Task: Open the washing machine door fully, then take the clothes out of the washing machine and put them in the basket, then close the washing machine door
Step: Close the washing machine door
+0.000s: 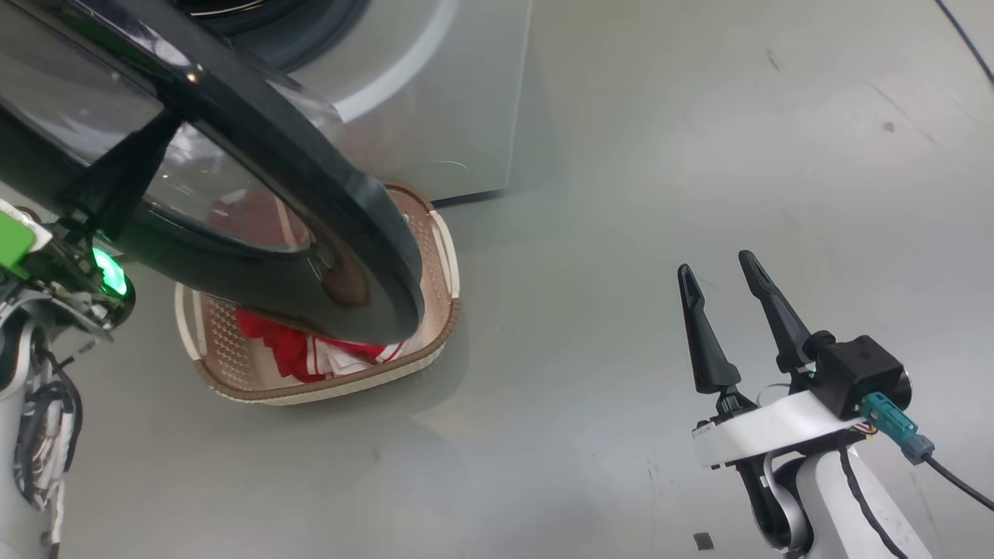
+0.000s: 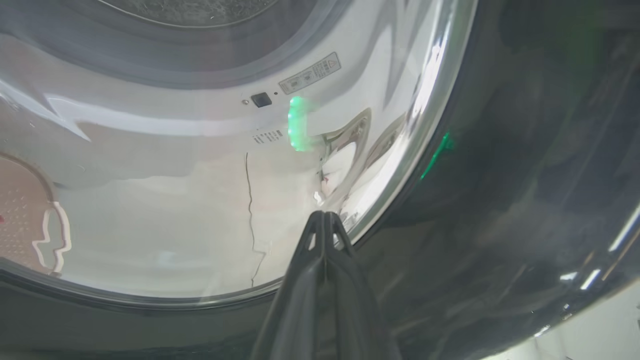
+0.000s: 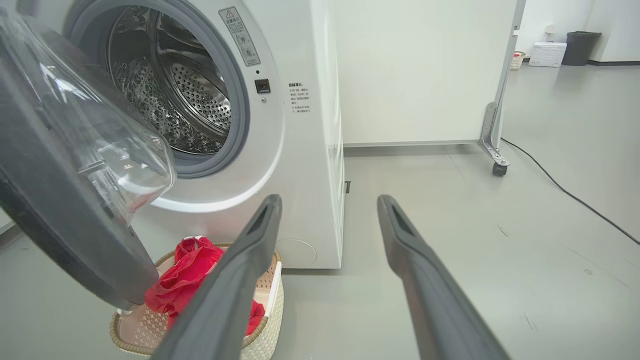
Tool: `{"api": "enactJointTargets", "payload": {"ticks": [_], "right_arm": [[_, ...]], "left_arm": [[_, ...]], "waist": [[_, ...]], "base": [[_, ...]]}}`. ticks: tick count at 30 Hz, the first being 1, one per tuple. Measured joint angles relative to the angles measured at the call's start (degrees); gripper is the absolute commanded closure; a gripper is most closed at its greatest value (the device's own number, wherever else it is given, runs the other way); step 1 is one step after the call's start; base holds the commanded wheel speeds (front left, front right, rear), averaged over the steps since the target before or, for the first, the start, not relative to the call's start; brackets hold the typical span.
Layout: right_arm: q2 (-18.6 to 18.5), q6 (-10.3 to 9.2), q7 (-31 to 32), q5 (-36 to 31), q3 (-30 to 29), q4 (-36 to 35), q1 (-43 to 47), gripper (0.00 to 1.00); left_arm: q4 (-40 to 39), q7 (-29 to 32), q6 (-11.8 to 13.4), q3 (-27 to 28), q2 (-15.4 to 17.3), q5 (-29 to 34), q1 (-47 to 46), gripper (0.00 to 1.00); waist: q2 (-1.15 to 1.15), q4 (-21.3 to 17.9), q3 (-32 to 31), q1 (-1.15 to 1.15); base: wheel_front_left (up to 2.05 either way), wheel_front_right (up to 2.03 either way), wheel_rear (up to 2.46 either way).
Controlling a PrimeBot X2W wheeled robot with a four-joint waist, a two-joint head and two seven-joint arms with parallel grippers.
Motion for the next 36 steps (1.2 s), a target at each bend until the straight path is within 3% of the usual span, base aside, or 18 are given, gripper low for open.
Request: {"api": "enactJointTargets", "payload": {"ticks": [36], "right_arm": [[1.2, 0.56, -1.8, 3.7, 1.8, 3.8, -5.6, 0.00]], "left_arm": [[11.8, -15.6, 1.7, 3.2, 2.2, 12.4, -19.1, 1.00]], "waist": [[0.00, -14.8, 7.0, 0.00]], "base": [[0.00, 0.00, 0.00]]}}
